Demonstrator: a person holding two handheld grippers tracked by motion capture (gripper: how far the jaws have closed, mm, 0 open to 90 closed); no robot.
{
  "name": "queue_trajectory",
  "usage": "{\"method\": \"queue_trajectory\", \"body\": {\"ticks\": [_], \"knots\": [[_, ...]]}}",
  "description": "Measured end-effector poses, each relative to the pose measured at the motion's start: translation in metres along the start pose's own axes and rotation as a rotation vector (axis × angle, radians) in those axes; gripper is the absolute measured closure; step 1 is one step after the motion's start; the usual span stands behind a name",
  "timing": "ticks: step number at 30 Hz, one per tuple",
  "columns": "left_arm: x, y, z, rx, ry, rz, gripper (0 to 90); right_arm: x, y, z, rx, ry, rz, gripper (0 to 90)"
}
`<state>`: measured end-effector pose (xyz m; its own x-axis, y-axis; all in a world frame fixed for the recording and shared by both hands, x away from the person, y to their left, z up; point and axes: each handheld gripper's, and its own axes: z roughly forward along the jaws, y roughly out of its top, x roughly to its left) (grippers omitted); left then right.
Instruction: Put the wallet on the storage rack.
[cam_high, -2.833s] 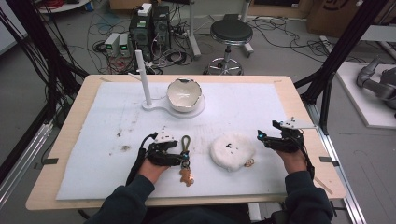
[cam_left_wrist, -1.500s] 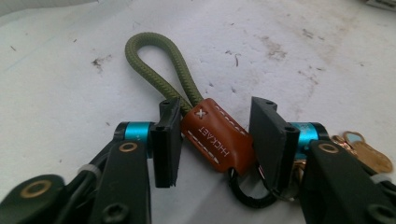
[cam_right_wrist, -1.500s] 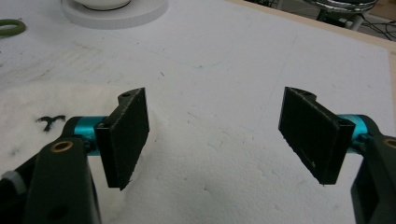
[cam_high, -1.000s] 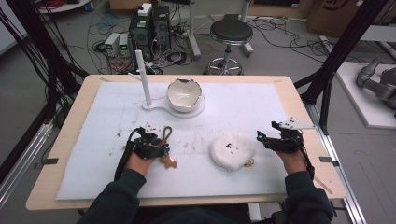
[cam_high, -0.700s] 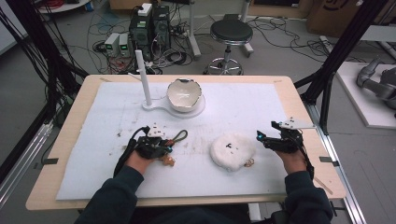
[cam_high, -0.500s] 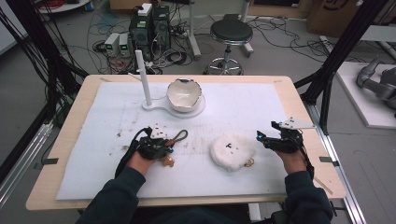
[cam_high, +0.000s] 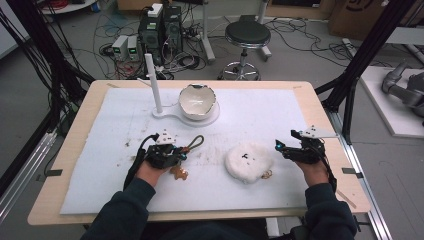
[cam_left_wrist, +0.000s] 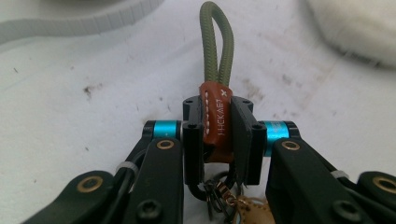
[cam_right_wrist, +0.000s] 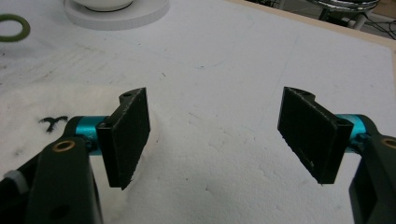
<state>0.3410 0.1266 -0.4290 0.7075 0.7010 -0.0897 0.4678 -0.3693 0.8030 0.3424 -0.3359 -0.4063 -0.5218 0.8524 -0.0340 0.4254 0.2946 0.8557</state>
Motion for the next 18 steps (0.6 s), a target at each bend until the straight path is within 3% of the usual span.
{"method": "queue_trajectory", "body": {"ticks": [1,3,4,6,10,18], "knots": [[0.004,0.003,-0.008,-0.048,-0.007,-0.024,75.4,0.000,0.000,0.000,-0.002,-0.002,-0.001,25.6],[0.006,0.004,-0.012,-0.074,-0.014,-0.036,75.4,0.000,0.000,-0.001,-0.004,0.000,-0.003,25.6],[0.010,0.006,-0.023,-0.128,-0.013,-0.052,75.3,0.000,0.000,-0.001,-0.004,0.000,0.000,25.7],[0.012,0.007,-0.028,-0.155,-0.014,-0.065,75.4,0.000,0.000,-0.001,-0.005,-0.003,-0.002,25.6],[0.027,0.012,-0.054,-0.259,0.022,-0.085,75.4,0.000,0.000,-0.001,-0.007,-0.003,-0.003,25.6],[0.050,0.015,-0.085,-0.342,0.082,-0.111,75.5,0.000,0.001,-0.001,-0.013,-0.003,-0.005,25.7]]}}
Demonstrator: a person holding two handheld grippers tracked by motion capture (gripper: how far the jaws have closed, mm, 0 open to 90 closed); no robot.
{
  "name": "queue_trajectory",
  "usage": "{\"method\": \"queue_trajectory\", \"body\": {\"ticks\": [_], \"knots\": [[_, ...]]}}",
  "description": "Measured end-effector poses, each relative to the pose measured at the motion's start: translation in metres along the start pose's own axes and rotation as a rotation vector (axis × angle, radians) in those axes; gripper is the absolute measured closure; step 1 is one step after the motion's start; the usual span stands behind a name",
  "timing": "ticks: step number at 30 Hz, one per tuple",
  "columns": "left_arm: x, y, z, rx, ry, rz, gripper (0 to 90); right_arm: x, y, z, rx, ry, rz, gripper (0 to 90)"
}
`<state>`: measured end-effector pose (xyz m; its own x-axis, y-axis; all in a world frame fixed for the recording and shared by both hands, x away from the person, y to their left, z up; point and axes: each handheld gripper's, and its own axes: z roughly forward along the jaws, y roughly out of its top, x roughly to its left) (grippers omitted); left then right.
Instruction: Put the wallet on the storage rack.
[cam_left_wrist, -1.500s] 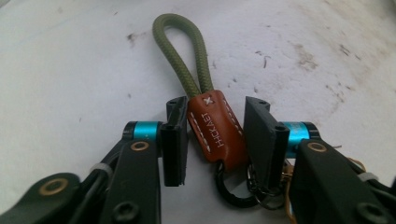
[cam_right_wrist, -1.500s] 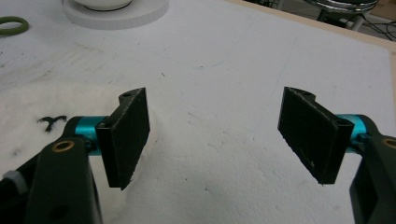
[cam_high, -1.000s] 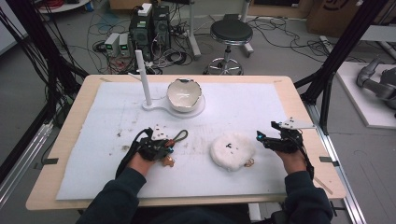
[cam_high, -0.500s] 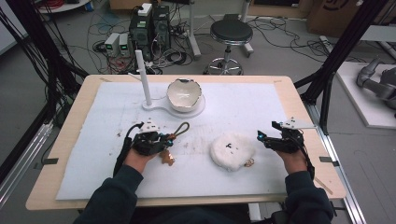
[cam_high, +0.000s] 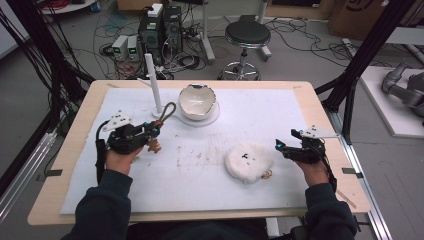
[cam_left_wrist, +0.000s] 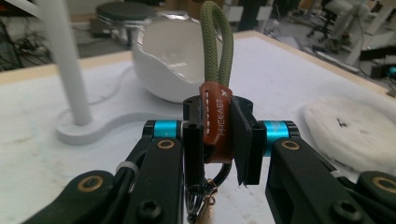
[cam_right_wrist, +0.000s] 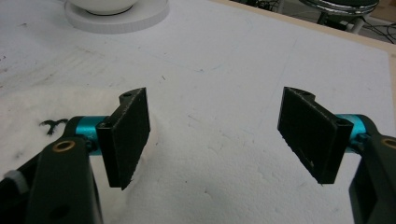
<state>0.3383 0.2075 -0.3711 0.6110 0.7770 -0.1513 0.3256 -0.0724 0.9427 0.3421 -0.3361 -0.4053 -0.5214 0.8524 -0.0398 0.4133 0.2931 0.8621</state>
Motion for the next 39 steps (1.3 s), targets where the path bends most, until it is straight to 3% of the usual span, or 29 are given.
{"method": "queue_trajectory", "body": {"ticks": [5,11,13,20,23,30,35,38,39], "knots": [[0.017,0.018,-0.009,-0.053,0.054,-0.011,75.5,0.002,0.002,0.000,-0.006,0.001,-0.003,25.7],[0.027,0.041,-0.008,-0.085,0.074,-0.023,75.6,0.003,0.004,0.002,-0.007,0.004,-0.009,25.6],[0.034,0.049,-0.007,-0.111,0.088,-0.049,75.6,0.002,0.003,0.002,-0.007,0.004,-0.011,25.6],[0.051,0.054,-0.002,-0.112,0.108,-0.119,75.6,0.002,0.003,0.001,-0.009,0.003,-0.005,25.6],[0.060,0.054,0.006,-0.079,0.122,-0.148,75.6,0.002,0.003,0.001,-0.005,0.005,-0.008,25.6],[0.066,0.048,0.020,-0.014,0.158,-0.168,75.6,0.002,0.003,0.002,-0.006,0.004,-0.010,25.6],[0.061,0.044,0.029,0.022,0.200,-0.107,74.3,0.002,0.003,0.001,-0.008,0.005,-0.003,25.6],[0.062,0.042,0.030,0.044,0.223,-0.108,70.7,0.002,0.003,0.001,-0.007,0.003,-0.002,25.6],[0.062,0.040,0.030,0.043,0.226,-0.102,55.6,0.002,0.003,0.001,-0.012,0.004,-0.010,25.7]]}}
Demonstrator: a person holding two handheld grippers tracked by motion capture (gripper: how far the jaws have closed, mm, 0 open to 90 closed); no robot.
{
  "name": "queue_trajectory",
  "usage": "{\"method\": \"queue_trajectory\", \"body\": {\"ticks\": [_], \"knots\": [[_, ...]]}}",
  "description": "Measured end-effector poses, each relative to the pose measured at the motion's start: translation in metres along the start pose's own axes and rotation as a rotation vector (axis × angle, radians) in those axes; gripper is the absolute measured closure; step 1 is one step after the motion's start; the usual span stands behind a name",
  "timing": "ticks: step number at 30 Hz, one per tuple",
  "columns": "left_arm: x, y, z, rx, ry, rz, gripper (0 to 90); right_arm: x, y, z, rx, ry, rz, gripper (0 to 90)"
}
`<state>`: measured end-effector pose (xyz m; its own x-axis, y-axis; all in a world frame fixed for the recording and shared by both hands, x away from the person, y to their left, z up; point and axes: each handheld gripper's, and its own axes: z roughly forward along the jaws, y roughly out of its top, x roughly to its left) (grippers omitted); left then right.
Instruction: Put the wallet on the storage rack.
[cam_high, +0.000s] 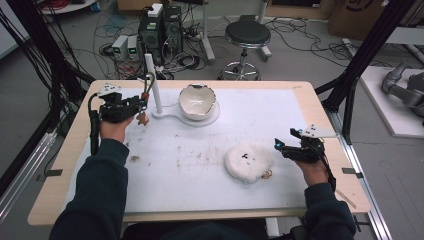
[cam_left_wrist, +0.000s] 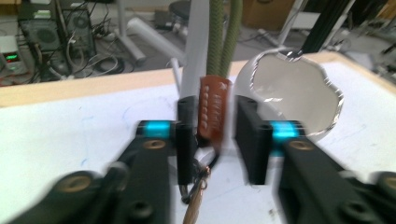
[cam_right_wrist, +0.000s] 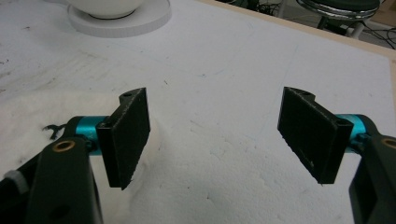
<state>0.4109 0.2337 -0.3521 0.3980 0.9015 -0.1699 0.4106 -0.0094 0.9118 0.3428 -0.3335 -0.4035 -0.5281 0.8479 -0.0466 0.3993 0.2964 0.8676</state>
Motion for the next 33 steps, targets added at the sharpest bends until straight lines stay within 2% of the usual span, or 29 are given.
{"method": "queue_trajectory", "body": {"ticks": [1,2,3,4,6,8,9,10,11,12,13,14,17,18,21,24,29,33], "knots": [[0.001,-0.002,-0.001,-0.002,0.005,0.005,55.6,0.000,0.000,0.000,0.000,0.000,0.000,25.7],[0.001,-0.006,-0.002,-0.012,0.007,0.002,46.2,0.000,0.000,-0.001,0.000,0.000,-0.001,25.6],[0.001,-0.009,-0.004,-0.019,0.002,0.003,46.2,0.000,0.000,-0.001,0.000,0.000,-0.001,25.6],[0.001,-0.013,-0.006,-0.023,-0.009,-0.002,40.0,0.000,0.000,-0.001,0.000,-0.002,0.005,25.6],[0.000,-0.021,-0.009,-0.032,-0.022,0.000,36.4,0.000,0.000,-0.001,0.001,-0.004,0.003,25.7],[-0.004,-0.029,-0.013,-0.043,-0.040,0.027,32.4,0.000,0.000,0.000,0.000,-0.001,0.001,25.6],[-0.007,-0.033,-0.015,-0.063,-0.049,0.048,31.1,0.001,0.000,0.000,0.002,-0.001,0.004,25.6],[-0.011,-0.041,-0.017,-0.079,-0.082,0.067,29.6,0.001,0.000,0.001,0.004,0.001,-0.001,25.7],[-0.011,-0.041,-0.017,-0.079,-0.082,0.067,25.2,0.001,0.000,0.001,0.004,0.001,-0.001,25.7],[-0.013,-0.046,-0.018,-0.082,-0.099,0.071,20.7,0.002,0.001,0.001,0.005,0.002,0.000,25.6],[-0.015,-0.050,-0.019,-0.086,-0.121,0.080,20.7,0.002,0.001,0.001,0.005,0.002,0.000,25.6],[-0.019,-0.058,-0.020,-0.083,-0.158,0.093,18.6,0.002,0.001,0.001,0.000,0.007,-0.003,25.6],[-0.023,-0.061,-0.021,-0.083,-0.172,0.107,18.6,0.003,0.001,0.002,0.004,0.011,-0.005,25.6],[-0.027,-0.062,-0.025,-0.104,-0.177,0.111,18.6,0.004,0.002,0.003,0.006,0.017,-0.008,25.5],[-0.030,-0.063,-0.026,-0.115,-0.175,0.117,18.7,0.006,0.002,0.003,0.002,0.028,-0.005,25.4],[-0.031,-0.065,-0.025,-0.107,-0.173,0.133,20.0,0.005,0.002,0.006,0.010,0.029,0.000,24.6],[-0.031,-0.066,-0.024,-0.096,-0.157,0.134,21.2,0.006,0.002,0.008,0.018,0.039,-0.002,23.9],[-0.032,-0.067,-0.022,-0.092,-0.172,0.125,22.3,0.007,0.002,0.008,0.025,0.056,0.006,21.9]]}}
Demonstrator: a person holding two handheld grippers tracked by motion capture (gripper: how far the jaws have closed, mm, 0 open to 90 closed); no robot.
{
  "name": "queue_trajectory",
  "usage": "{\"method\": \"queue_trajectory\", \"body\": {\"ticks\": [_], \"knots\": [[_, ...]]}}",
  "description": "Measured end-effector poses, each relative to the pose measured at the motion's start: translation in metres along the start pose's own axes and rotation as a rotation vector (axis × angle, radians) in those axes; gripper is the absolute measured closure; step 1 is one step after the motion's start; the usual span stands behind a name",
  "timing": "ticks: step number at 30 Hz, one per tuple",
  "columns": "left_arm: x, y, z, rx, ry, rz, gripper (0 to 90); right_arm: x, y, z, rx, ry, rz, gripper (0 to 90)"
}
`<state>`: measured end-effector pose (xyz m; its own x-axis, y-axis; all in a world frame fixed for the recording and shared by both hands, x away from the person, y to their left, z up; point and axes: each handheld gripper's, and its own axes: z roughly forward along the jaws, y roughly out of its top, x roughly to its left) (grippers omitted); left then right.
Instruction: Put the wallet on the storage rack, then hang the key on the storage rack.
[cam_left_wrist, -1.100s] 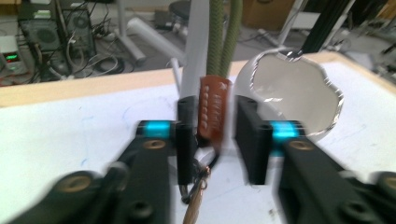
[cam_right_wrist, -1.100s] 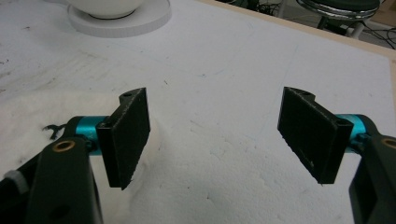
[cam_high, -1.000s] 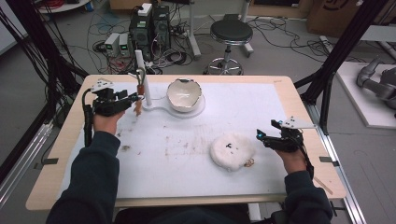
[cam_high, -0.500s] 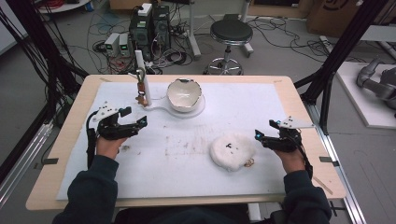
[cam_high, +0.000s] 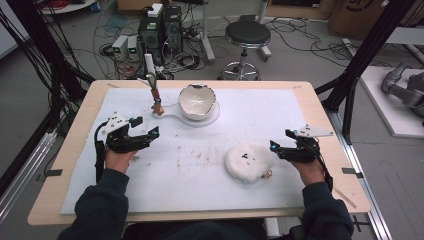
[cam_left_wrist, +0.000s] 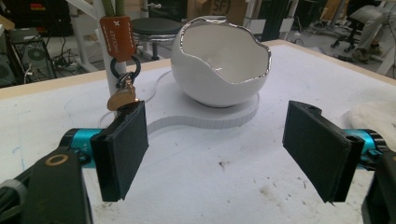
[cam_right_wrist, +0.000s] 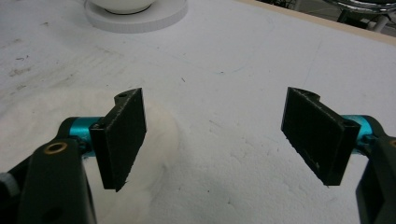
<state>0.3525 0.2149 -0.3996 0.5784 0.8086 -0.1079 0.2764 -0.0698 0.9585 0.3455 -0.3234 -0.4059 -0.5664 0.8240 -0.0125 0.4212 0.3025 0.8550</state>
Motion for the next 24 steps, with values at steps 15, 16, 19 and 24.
{"method": "queue_trajectory", "body": {"ticks": [15,16,19,24], "knots": [[-0.011,-0.004,0.008,0.042,-0.046,-0.011,22.3,0.018,-0.002,0.035,0.153,0.249,0.036,21.8],[-0.011,-0.004,0.008,0.042,-0.046,-0.011,22.4,0.018,-0.002,0.035,0.153,0.249,0.036,21.8],[-0.016,-0.005,0.009,0.046,-0.051,-0.007,22.4,0.021,-0.005,0.042,0.210,0.285,0.031,24.6],[-0.022,-0.006,0.014,0.065,-0.069,0.006,22.4,0.023,-0.011,0.048,0.296,0.276,-0.032,27.6]]}}
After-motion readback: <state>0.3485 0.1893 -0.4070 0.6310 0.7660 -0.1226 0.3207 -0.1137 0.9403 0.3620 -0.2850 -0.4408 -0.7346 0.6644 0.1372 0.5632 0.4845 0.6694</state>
